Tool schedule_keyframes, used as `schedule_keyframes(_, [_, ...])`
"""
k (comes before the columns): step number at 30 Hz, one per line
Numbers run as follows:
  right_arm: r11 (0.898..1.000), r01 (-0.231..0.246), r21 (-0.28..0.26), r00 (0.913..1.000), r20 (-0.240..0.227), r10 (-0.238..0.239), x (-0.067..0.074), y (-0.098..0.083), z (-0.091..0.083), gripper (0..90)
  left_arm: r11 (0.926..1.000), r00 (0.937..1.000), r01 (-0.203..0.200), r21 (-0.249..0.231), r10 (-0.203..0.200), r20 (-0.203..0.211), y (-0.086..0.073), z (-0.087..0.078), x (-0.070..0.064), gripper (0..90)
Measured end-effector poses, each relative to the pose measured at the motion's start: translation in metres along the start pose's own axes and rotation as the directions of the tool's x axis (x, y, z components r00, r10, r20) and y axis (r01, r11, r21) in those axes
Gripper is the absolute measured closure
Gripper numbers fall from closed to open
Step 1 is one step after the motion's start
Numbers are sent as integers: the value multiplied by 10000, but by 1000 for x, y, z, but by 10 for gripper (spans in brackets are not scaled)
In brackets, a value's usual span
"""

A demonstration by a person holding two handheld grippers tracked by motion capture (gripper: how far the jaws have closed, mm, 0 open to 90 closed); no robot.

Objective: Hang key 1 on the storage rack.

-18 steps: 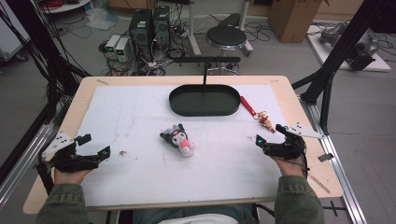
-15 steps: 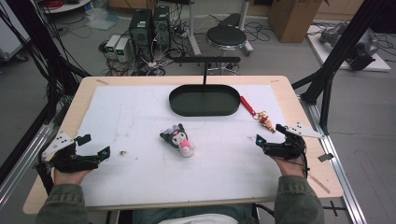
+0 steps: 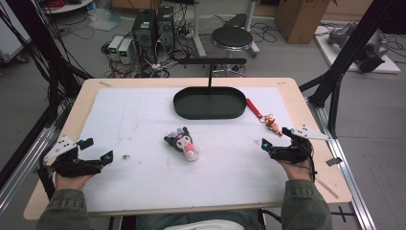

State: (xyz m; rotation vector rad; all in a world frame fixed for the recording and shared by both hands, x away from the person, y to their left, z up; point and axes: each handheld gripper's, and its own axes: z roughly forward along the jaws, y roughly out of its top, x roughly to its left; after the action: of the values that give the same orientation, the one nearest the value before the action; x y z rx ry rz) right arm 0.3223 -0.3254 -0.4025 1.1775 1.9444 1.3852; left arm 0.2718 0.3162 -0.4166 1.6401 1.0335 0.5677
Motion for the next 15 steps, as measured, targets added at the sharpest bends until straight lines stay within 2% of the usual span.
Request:
schedule_keyframes(6, [9989, -37, 473, 10000, -41, 39, -1, 8, 9, 5, 9999, 10000, -11, 133, 11, -24, -1, 4, 3, 18])
schedule_keyframes(10, [9963, 227, 833, 9997, 15, -229, 0, 13, 19, 5, 9999, 10000, -11, 151, 12, -47, -1, 3, 3, 18])
schedule_keyframes(15, [9939, 179, 1091, 9996, -230, -155, -2, 23, 29, 5, 9998, 10000, -28, 182, 29, -20, -1, 2, 0, 18])
